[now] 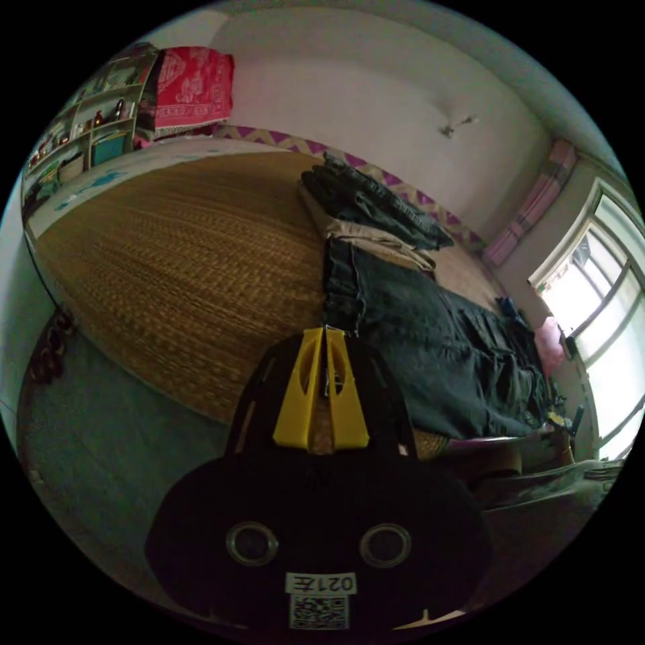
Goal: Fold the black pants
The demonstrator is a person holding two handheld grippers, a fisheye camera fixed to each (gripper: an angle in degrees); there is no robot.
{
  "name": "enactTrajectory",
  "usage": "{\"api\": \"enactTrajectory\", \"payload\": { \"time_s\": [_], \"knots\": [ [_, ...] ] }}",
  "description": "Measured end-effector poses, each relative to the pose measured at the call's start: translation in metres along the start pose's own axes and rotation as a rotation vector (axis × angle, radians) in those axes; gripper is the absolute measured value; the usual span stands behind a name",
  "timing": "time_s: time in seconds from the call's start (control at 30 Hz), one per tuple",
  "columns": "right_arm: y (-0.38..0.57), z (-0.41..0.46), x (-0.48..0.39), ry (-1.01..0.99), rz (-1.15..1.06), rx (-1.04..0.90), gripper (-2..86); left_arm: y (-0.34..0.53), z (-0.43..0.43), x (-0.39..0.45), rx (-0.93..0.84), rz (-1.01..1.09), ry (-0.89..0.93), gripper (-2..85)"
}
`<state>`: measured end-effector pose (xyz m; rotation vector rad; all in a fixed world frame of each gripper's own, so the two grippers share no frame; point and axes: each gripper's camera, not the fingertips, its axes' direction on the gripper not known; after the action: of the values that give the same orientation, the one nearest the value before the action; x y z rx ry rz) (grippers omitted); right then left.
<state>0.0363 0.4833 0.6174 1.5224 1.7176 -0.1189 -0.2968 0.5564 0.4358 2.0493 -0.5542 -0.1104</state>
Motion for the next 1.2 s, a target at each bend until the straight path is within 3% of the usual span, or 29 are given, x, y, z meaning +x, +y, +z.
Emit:
{"api": "enactTrajectory", "payload": {
  "time_s": [0.1, 0.2, 0.3, 0.4, 0.67, 0.8, 0.97, 1.03, 1.13, 1.2],
  "knots": [
    [-0.004, -0.029, -0.003, -0.003, -0.038, -0.028, 0.1, 0.01, -0.005, -0.007, 0.008, -0.02, 0.046, -0.9],
    [-0.014, -0.066, 0.0, 0.009, -0.035, 0.126, -0.3, 0.019, -0.014, -0.008, 0.038, -0.037, 0.09, -0.9],
    [-0.033, -0.066, 0.017, 0.123, 0.039, 0.216, -0.5, 0.03, -0.038, -0.007, 0.188, -0.066, 0.202, -0.9],
    [-0.055, -0.034, 0.046, 0.231, 0.121, 0.044, -0.5, 0.038, -0.061, 0.003, 0.285, -0.074, 0.233, -0.9],
    [-0.13, -0.019, 0.111, 0.348, 0.18, 0.135, 0.3, 0.004, -0.017, 0.1, 0.105, 0.221, 0.034, -0.1],
    [-0.18, 0.022, 0.199, 0.222, 0.397, 0.017, 7.7, -0.029, 0.045, 0.143, -0.007, 0.262, 0.009, 3.4],
    [-0.193, 0.053, 0.269, 0.052, 0.548, -0.092, 3.4, -0.051, 0.109, 0.156, -0.146, 0.22, 0.017, 4.0],
    [-0.192, 0.033, 0.286, 0.031, 0.576, -0.047, 0.4, -0.054, 0.142, 0.161, -0.275, 0.226, -0.072, 1.2],
    [-0.174, -0.003, 0.312, -0.062, 0.653, 0.106, -0.2, -0.065, 0.154, 0.174, -0.26, 0.273, -0.256, -0.6],
    [-0.169, 0.009, 0.323, -0.03, 0.673, 0.043, -0.3, -0.071, 0.163, 0.178, -0.259, 0.283, -0.267, -0.8]
  ]
}}
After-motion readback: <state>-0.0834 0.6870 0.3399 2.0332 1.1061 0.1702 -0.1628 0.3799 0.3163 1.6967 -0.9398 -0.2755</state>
